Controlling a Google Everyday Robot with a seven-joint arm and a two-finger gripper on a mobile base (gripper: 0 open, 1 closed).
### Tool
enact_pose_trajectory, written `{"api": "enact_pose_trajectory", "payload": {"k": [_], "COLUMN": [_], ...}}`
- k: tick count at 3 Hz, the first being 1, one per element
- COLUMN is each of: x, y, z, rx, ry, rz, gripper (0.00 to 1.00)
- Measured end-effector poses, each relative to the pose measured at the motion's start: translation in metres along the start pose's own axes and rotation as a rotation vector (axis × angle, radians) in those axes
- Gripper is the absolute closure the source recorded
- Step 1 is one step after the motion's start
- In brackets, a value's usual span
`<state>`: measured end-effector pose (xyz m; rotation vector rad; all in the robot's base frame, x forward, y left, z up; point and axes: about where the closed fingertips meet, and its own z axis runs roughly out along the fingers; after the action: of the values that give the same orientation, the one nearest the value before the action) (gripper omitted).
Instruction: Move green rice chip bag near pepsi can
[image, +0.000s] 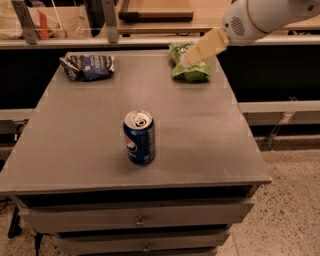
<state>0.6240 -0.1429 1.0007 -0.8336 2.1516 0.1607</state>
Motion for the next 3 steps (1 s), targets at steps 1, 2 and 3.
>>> {"api": "enact_pose_trajectory", "payload": {"k": [1,2,3], "x": [-0.031,-0.047,-0.047], "y": [-0.014,-0.030,-0.043], "z": [0.033,0.071,0.110], "rx": [0.080,0.158,0.226], "ry": [-0.038,-0.015,0.033], "rz": [0.079,0.145,0.226], "gripper": [0.00,0.00,0.00]}}
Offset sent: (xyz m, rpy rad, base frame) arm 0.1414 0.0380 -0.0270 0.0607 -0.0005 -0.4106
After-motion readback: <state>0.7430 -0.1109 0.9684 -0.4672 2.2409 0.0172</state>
